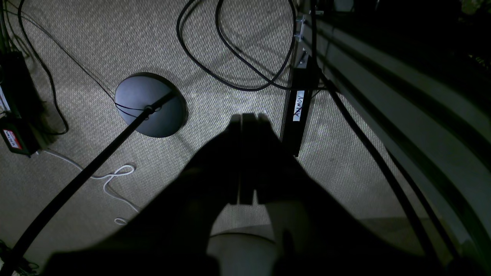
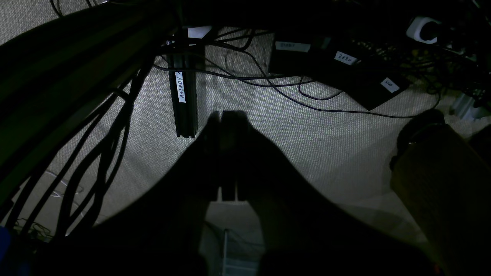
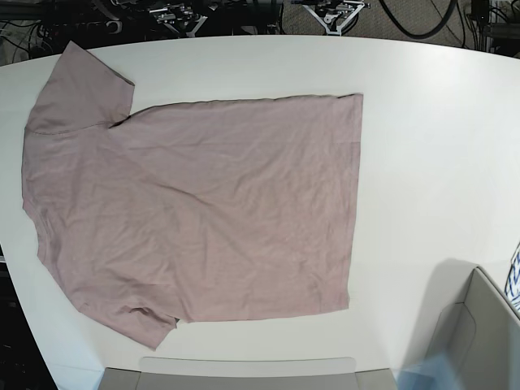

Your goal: Fold the T-shirt properly

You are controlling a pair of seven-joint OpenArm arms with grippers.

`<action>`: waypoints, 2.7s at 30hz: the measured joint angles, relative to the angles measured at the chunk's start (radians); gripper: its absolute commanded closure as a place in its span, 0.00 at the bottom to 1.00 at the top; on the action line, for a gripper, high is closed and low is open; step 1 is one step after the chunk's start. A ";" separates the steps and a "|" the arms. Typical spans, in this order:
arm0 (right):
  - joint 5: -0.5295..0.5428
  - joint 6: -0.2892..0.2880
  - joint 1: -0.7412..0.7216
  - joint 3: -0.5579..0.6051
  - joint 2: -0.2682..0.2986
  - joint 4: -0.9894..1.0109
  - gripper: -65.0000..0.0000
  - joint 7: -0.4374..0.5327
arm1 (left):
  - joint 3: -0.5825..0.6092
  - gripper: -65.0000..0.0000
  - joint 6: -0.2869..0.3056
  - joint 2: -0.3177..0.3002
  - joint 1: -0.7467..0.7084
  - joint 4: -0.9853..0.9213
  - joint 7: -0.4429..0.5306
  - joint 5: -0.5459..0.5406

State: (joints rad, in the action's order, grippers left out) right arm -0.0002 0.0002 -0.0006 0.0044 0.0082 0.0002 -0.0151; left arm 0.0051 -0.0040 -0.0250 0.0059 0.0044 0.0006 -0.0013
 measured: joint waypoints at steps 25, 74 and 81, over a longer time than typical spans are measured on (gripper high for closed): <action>0.106 -0.009 0.138 -0.005 0.067 -0.006 0.99 0.260 | -0.002 0.99 0.003 -0.042 -0.135 0.002 0.415 0.000; 0.237 -0.008 1.014 -0.086 0.149 -1.056 0.99 1.123 | 0.001 0.89 0.009 -0.070 -0.919 0.966 1.258 0.005; 0.515 -0.003 1.201 -0.087 0.283 -1.511 0.99 0.917 | -0.001 0.89 0.005 -0.074 -1.017 1.254 1.159 0.000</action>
State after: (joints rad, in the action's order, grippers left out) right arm 0.5144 -0.0032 1.2003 -0.0822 0.2916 -1.5105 0.9024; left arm 0.0044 0.0010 -0.0994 -1.0115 1.2587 1.1599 -0.0010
